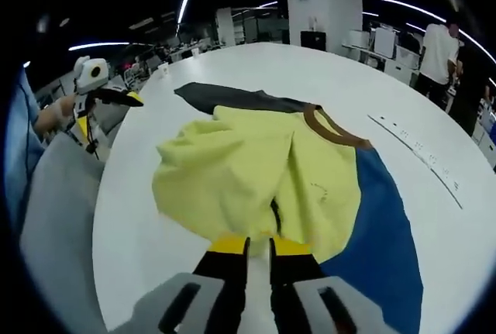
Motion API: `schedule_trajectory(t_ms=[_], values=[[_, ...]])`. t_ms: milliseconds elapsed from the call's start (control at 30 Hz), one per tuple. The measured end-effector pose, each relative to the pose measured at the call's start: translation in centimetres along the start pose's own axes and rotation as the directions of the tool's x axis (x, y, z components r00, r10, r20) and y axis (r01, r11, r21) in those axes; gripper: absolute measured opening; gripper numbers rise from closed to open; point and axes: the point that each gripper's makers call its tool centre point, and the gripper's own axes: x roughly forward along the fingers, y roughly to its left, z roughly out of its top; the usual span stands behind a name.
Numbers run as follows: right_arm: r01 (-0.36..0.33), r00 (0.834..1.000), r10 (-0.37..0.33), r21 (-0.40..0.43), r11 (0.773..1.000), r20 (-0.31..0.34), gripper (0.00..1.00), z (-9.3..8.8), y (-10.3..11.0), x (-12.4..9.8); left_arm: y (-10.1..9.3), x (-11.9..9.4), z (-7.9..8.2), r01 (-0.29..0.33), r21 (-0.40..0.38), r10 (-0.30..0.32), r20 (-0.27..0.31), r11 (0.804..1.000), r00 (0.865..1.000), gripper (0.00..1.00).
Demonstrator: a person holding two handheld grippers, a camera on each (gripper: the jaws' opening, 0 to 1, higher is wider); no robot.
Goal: Fold the garment on the visible template until the final outline fits inside the template.
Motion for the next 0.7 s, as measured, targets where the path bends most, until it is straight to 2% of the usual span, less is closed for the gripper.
schedule_trajectory(t_ms=[67, 300, 367, 567, 700], values=[[0.008, 1.000, -0.008, 0.001, 1.000, 0.004, 0.12, 0.1, -0.2, 0.1, 0.0, 0.0, 0.0, 0.000, 0.000, 0.000, 0.000, 1.000, 1.000, 0.82], [-0.029, 0.999, 0.030, 0.031, 0.999, -0.016, 0.07, -0.5, 0.5, 1.2, 0.0, 0.0, -0.2, -0.002, -0.007, 0.002, -0.004, 1.000, 1.000, 0.82], [-0.032, 0.999, 0.032, 0.033, 0.999, -0.014, 0.00, -0.6, 0.7, 1.2, 0.1, -0.1, -0.2, -0.003, -0.008, 0.003, -0.004, 1.000, 1.000, 0.82], [-0.030, 1.000, 0.030, 0.052, 0.998, -0.004, 0.00, -0.9, 1.7, -0.1, -0.1, -0.1, -0.3, -0.001, -0.009, 0.001, -0.004, 1.000, 1.000, 0.82], [-0.038, 0.999, 0.037, 0.052, 0.998, 0.016, 0.00, -0.9, 3.3, -1.6, -0.4, 0.0, -0.2, 0.007, -0.009, -0.007, 0.001, 1.000, 1.000, 0.82]])
